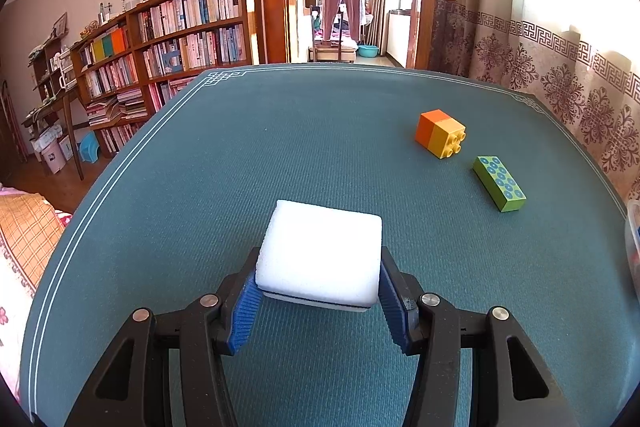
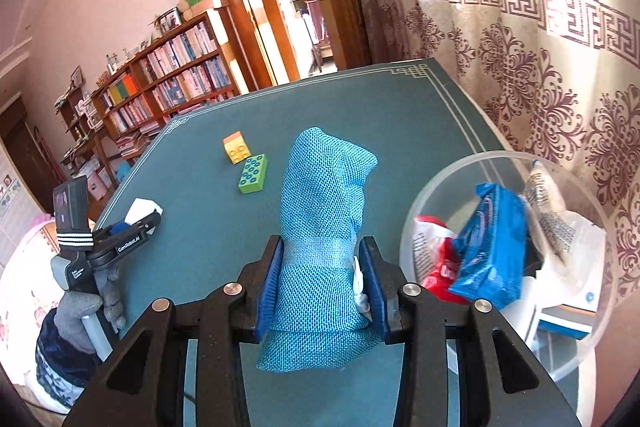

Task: Organize objects
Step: 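Carry the towel roll into the bowl with the right tool while left holds sponge, then lower the white sponge into the clear bowl and open the left tool, then move both open tools back toward the two toy bricks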

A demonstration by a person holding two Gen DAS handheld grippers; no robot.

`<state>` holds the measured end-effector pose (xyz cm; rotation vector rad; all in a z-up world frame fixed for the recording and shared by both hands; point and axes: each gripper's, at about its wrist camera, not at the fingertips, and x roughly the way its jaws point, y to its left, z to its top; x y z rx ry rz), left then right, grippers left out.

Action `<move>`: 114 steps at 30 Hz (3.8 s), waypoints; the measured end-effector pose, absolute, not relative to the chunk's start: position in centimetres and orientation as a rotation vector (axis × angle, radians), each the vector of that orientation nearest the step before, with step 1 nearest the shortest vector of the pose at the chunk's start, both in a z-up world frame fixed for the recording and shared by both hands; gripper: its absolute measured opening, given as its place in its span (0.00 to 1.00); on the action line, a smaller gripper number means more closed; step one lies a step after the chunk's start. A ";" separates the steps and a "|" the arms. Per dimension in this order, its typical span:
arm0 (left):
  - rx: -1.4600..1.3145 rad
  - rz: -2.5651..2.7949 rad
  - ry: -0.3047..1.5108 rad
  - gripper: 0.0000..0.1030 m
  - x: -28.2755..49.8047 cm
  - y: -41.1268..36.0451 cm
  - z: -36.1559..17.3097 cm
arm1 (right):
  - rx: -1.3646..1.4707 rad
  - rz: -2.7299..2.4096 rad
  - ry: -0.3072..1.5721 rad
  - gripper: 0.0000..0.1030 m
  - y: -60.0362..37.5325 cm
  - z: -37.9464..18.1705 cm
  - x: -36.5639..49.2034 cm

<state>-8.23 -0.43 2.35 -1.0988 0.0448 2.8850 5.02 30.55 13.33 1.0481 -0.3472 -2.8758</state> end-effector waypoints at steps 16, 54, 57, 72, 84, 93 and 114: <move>-1.116 2.874 0.082 0.55 -7.3 0.9 2.2 | 1.125 -3.030 -0.461 0.38 39.7 12.2 6.6; -0.911 2.449 0.260 0.55 -4.5 21.6 6.7 | 0.948 -3.175 -0.296 0.61 40.0 11.5 12.1; -0.897 2.395 0.277 0.55 -4.7 24.3 6.4 | 0.956 -3.148 -0.333 0.62 39.9 10.7 12.0; -0.855 2.241 0.350 0.55 -5.1 31.7 5.6 | 0.923 -3.144 -0.320 0.62 39.3 10.6 12.1; -0.826 2.221 0.238 0.88 -4.8 30.8 6.6 | 0.929 -3.144 -0.319 0.62 39.1 10.6 12.1; -0.833 2.380 0.275 0.88 -6.3 29.6 6.5 | 0.926 -3.139 -0.318 0.62 38.9 10.7 12.2; -0.824 2.373 0.294 0.94 -5.0 28.7 6.3 | 0.920 -3.140 -0.301 0.62 38.6 10.8 12.0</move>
